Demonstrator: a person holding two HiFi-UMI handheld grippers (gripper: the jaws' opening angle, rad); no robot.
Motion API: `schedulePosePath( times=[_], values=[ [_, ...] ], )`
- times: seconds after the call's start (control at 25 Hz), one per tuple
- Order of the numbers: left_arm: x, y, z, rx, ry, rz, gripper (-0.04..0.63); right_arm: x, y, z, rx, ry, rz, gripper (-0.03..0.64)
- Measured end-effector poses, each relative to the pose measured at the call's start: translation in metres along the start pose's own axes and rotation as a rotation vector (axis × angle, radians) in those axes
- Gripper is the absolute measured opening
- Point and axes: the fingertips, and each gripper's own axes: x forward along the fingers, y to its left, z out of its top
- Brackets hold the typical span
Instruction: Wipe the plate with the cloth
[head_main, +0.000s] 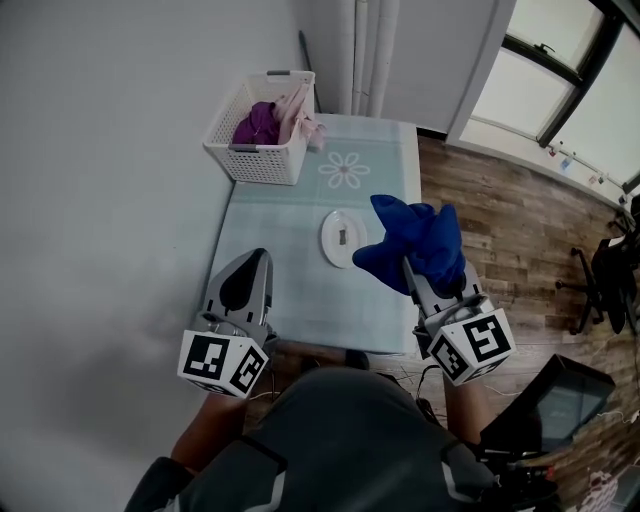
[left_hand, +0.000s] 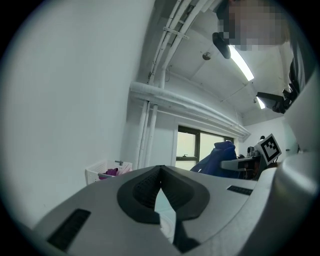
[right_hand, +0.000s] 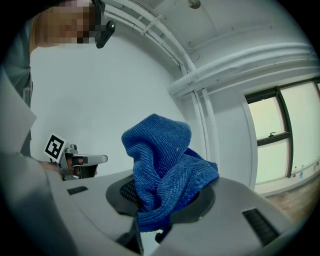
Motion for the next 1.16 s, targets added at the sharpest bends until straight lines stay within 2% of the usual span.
schedulePosePath(
  times=[0.52,1.16],
  values=[
    [0.004,-0.006,-0.007,-0.050,-0.003,-0.024,0.009,0.001,0.002,0.004,-0.016,0.006,-0.020,0.120],
    [0.005,-0.019,-0.004,-0.056,-0.016,-0.035,0.009,-0.011,-0.005,0.008,-0.028,-0.005,-0.040,0.120]
  ],
)
